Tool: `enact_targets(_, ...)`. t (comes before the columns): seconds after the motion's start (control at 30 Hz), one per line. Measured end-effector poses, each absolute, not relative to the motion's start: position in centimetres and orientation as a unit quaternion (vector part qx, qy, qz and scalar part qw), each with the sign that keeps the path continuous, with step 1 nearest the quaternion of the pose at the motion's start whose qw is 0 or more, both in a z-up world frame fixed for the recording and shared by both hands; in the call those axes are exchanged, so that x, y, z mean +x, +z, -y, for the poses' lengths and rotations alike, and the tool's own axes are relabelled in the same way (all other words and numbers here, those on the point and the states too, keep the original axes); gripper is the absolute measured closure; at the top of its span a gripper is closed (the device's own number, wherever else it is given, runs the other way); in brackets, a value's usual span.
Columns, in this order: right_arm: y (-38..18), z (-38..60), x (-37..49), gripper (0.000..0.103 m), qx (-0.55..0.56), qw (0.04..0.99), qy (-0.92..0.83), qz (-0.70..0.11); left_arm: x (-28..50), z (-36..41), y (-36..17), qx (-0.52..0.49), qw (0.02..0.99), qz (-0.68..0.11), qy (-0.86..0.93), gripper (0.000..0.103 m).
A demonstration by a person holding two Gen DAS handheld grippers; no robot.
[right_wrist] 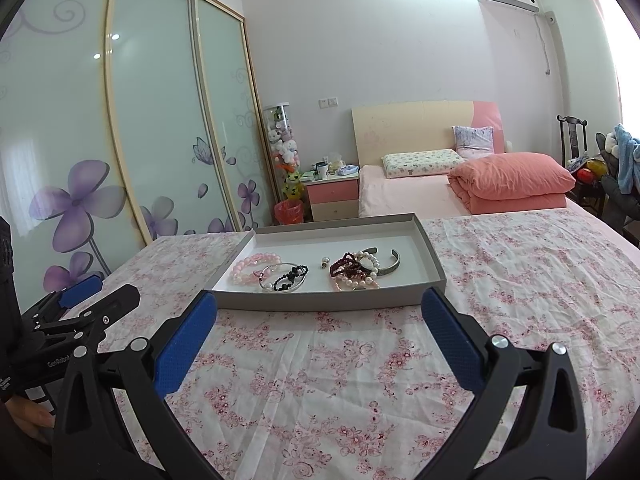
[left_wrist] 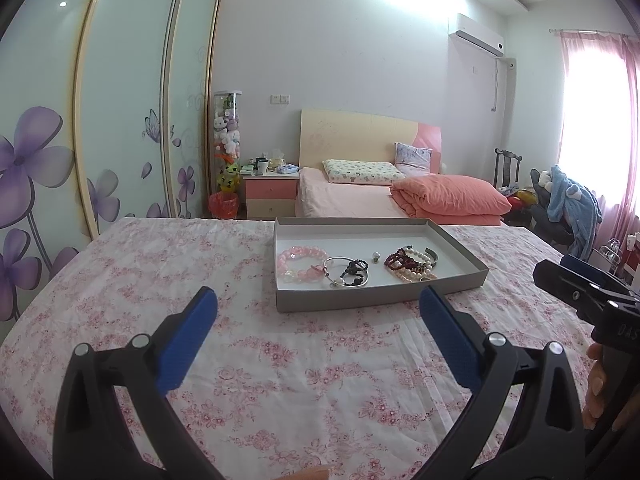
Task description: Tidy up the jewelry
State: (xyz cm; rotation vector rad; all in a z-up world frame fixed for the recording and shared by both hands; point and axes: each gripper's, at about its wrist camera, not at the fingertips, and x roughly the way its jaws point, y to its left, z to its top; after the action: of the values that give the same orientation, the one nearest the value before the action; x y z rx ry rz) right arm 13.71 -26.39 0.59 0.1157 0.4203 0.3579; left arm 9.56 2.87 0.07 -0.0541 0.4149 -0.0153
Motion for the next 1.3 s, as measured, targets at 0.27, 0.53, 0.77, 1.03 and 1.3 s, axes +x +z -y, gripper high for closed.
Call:
enact_targets(0.27,0.42,26.29,13.64,0.002,0.058,0.960,0.176,-0.209,9.54,-2.86,-0.13,-0.026,0.978,-0.208,-0.007,0.004)
enact_targets(0.53,0.35,26.31,13.69,0.002,0.059,0.960,0.175,-0.211,9.55,-2.81,-0.24,-0.026,0.978,-0.208,-0.008,0.004)
enact_targets(0.77,0.38,26.33,13.72,0.002,0.060,0.960,0.175,-0.211,9.57,-2.75,-0.29,-0.026,0.978,-0.208,-0.007,0.004)
enact_targets(1.03,0.39,26.35,13.72,0.002,0.059,0.960,0.175,-0.211,9.59,-2.73,-0.34,-0.026,0.978,-0.208,-0.007,0.004)
enact_targets(1.3,0.37,26.40,13.75,0.002,0.060,0.960,0.174,-0.212,9.62,-2.74,-0.32,-0.026,0.978,-0.208,-0.006,0.004)
